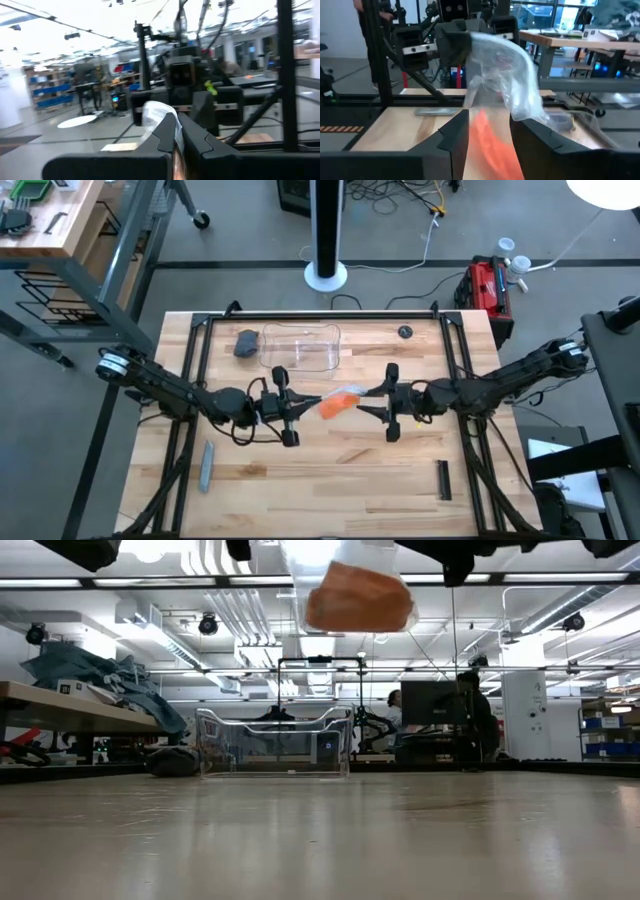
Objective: Roll bandage
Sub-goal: Put the zip bag into the transparent bin
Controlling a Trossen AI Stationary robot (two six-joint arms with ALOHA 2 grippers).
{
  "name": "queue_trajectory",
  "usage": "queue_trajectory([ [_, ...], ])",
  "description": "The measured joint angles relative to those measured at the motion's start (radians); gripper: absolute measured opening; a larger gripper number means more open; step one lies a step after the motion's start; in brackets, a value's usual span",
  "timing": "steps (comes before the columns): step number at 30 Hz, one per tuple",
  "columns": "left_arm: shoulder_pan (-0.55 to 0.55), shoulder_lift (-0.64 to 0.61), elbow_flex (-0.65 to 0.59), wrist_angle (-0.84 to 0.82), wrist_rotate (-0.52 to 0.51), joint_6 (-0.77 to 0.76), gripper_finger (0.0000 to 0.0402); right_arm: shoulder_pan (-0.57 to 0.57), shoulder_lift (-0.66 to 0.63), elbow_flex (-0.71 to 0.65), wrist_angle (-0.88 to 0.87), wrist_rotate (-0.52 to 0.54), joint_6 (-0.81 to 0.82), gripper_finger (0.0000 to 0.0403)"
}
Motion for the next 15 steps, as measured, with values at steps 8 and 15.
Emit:
queue_trajectory([
  [8,-0.009,0.000,0.000,-0.002,0.034,-0.018,0.0000,0.000,0.023,0.020,-0.008,0.205,0.003,0.0138],
  [15,-0.010,0.000,0.000,-0.012,0.094,-0.017,0.0000,0.000,0.023,0.028,-0.005,0.159,-0.022,0.0146],
])
